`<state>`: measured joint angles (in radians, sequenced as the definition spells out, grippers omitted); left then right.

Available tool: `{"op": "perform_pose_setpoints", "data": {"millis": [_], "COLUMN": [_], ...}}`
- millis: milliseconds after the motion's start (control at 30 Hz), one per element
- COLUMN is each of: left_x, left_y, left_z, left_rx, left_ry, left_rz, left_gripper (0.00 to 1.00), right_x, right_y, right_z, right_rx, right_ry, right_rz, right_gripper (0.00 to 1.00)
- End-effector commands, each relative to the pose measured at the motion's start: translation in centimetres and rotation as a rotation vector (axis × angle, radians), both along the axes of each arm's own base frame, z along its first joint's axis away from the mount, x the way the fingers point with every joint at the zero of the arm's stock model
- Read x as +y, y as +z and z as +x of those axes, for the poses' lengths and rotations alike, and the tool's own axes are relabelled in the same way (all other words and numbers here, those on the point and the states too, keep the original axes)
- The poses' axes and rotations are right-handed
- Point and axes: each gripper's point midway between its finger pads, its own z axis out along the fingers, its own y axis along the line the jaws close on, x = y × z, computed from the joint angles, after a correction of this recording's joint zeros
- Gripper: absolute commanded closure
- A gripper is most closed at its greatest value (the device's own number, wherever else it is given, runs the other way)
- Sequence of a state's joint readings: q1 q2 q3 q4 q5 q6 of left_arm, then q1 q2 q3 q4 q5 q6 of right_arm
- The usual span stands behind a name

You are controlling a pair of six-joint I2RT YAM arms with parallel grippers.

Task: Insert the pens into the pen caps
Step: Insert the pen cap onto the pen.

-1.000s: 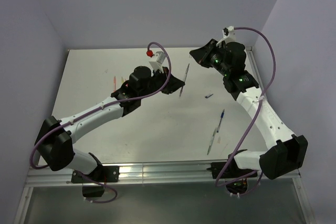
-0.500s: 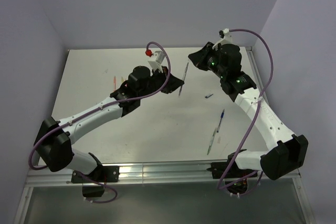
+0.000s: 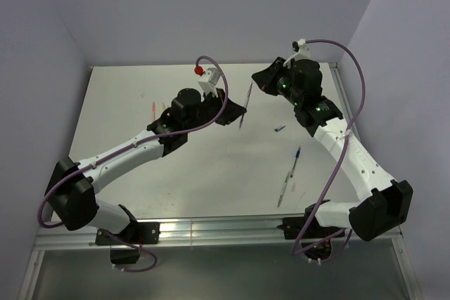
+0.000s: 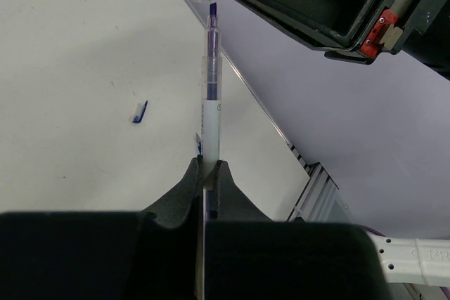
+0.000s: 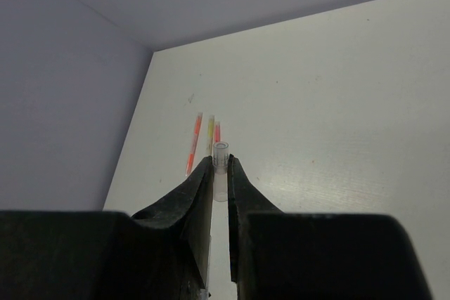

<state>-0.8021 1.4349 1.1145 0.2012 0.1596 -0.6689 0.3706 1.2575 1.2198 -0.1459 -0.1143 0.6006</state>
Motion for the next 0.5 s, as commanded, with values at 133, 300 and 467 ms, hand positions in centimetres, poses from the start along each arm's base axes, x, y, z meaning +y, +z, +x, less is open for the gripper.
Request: {"op": "perform_pose_setpoints", "data": {"millis": [133, 300, 467], "left_x": [0.16, 0.03, 0.01], "left_y": [1.44, 1.34, 1.22], "left_z": [-0.26, -0.34, -0.29], "left_rx": [-0.051, -0.049, -0.05], "left_ry": [0.001, -0.005, 0.001], "left_rz": [-0.023, -0.022, -0.016], "left_gripper": [1.0, 1.0, 1.0], "right_x": [-0.34, -0.47, -0.43], "right_y": [2.67, 2.71, 3.27], "right_z": [-0.49, -0.4, -0.29], "right_rx": [-0.072, -0.072, -0.083], "right_ry": [-0.014, -0.024, -0.024], "right_rz": [0.008, 0.01, 0.013], "right_gripper": [1.0, 1.0, 1.0]}}
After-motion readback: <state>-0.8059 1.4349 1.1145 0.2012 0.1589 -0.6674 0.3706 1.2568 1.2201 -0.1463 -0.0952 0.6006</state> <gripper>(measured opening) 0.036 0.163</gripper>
